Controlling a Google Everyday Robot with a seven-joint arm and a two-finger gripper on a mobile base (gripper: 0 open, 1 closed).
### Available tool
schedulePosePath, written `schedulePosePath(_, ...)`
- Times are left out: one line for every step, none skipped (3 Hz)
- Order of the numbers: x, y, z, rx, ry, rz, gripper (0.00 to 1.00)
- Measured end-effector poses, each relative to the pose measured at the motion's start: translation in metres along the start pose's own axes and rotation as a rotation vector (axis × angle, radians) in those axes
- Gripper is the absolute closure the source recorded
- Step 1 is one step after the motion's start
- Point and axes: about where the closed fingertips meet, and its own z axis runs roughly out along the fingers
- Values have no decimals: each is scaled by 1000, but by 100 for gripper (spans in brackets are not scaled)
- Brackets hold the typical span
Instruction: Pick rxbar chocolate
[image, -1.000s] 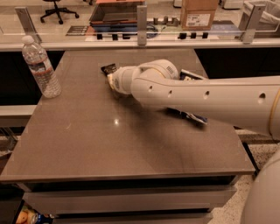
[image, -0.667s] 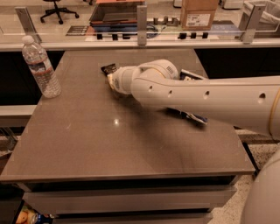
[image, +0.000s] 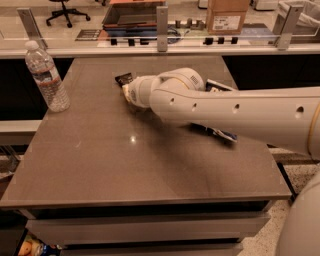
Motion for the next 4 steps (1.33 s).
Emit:
schedulePosePath(0,0,0,0,0,0,100)
schedulePosePath(0,0,0,0,0,0,100)
schedulePosePath(0,0,0,0,0,0,100)
schedulePosePath(0,1,0,-1,-1,0,100)
